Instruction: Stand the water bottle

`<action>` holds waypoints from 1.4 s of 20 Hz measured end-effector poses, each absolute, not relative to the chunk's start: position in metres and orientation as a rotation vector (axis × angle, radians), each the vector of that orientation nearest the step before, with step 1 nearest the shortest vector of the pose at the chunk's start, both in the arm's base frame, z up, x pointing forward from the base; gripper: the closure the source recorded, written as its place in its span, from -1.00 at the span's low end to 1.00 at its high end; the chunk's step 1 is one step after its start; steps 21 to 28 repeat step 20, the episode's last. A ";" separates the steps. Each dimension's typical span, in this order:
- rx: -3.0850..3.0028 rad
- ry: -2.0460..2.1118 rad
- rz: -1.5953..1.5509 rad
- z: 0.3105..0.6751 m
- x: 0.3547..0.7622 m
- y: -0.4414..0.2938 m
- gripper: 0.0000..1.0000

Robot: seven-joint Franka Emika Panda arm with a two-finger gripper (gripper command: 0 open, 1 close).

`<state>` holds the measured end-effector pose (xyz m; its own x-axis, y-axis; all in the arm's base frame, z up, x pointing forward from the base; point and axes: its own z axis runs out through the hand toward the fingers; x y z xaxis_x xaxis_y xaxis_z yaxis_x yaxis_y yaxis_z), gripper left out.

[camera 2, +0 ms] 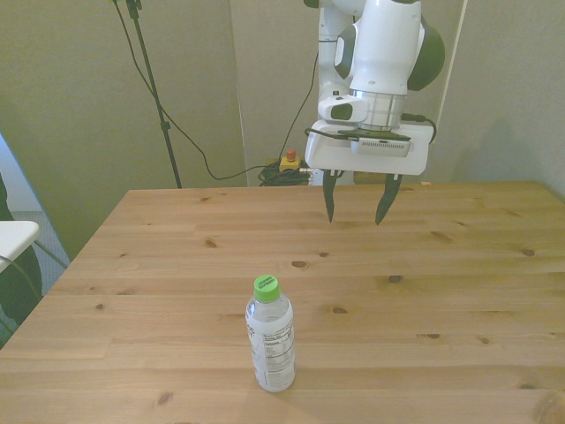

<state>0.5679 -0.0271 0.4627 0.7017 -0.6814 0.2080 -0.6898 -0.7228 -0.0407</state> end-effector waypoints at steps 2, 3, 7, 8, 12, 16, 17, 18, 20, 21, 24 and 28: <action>2.900 -1.147 0.298 0.461 0.568 -0.018 -1.00; 2.905 -1.145 0.291 0.459 0.569 -0.015 -1.00; 2.902 -1.131 0.281 0.453 0.577 -0.011 -1.00; 2.901 -1.131 0.283 0.452 0.580 -0.011 -1.00; 2.909 -1.137 0.291 0.455 0.587 -0.014 -1.00; 2.926 -1.131 0.285 0.455 0.590 -0.013 -1.00; 2.929 -1.126 0.283 0.455 0.590 -0.012 -1.00; 2.930 -1.124 0.282 0.455 0.590 -0.012 -1.00; 2.932 -1.119 0.281 0.454 0.591 -0.012 -1.00; 2.932 -1.119 0.281 0.454 0.591 -0.012 -1.00; 2.932 -1.119 0.281 0.454 0.591 -0.012 -1.00; 2.932 -1.119 0.281 0.454 0.591 -0.012 -1.00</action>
